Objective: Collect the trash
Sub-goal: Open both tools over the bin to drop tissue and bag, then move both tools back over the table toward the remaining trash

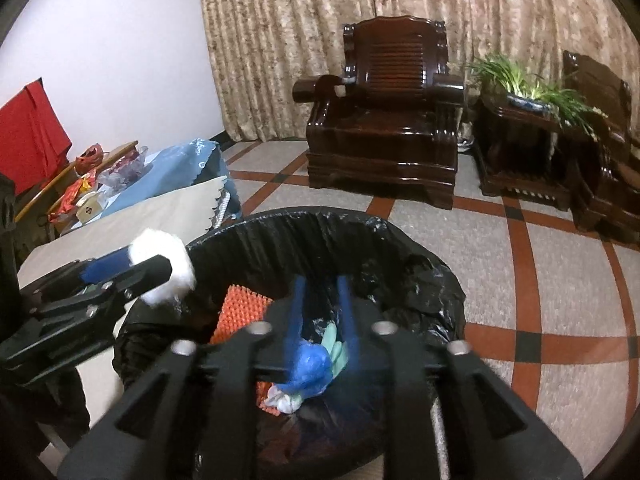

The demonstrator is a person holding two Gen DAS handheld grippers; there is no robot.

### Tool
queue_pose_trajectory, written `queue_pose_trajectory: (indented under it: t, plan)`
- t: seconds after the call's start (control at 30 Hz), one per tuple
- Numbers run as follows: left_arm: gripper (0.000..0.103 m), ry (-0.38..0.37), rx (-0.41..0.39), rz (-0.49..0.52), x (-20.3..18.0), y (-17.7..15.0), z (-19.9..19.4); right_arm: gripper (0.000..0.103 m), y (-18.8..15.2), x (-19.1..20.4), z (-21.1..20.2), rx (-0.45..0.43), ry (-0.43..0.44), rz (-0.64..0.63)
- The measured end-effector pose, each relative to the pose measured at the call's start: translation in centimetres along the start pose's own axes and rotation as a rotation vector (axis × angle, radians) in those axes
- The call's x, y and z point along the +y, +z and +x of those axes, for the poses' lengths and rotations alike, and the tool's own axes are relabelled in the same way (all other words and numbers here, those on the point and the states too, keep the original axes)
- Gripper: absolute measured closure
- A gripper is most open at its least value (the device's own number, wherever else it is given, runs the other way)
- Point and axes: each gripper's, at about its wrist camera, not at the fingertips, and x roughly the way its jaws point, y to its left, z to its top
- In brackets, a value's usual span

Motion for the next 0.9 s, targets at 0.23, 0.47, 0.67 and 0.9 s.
queue_pose_trajectory:
  t: [0.23,0.47,0.67,0.9]
  plan:
    - [0.017,0.039,-0.010,-0.016,1.6,-0.5,-1.5,0.015,-0.2,-0.5,-2.0,-0.047,-0.051,0.016]
    - [0.006,0.105,-0.054,-0.025,4.0,-0.8,-5.3,0.005,0.1,1.4,-3.7,-0.063,-0.024,-0.015]
    - [0.006,0.170,-0.075,-0.053,6.6,-1.5,-8.8,0.005,0.4,4.2,-4.5,-0.077,0.022,-0.032]
    - [0.006,0.262,-0.105,-0.097,9.8,-2.6,-12.0,0.005,0.5,8.6,-3.7,-0.065,0.078,-0.073]
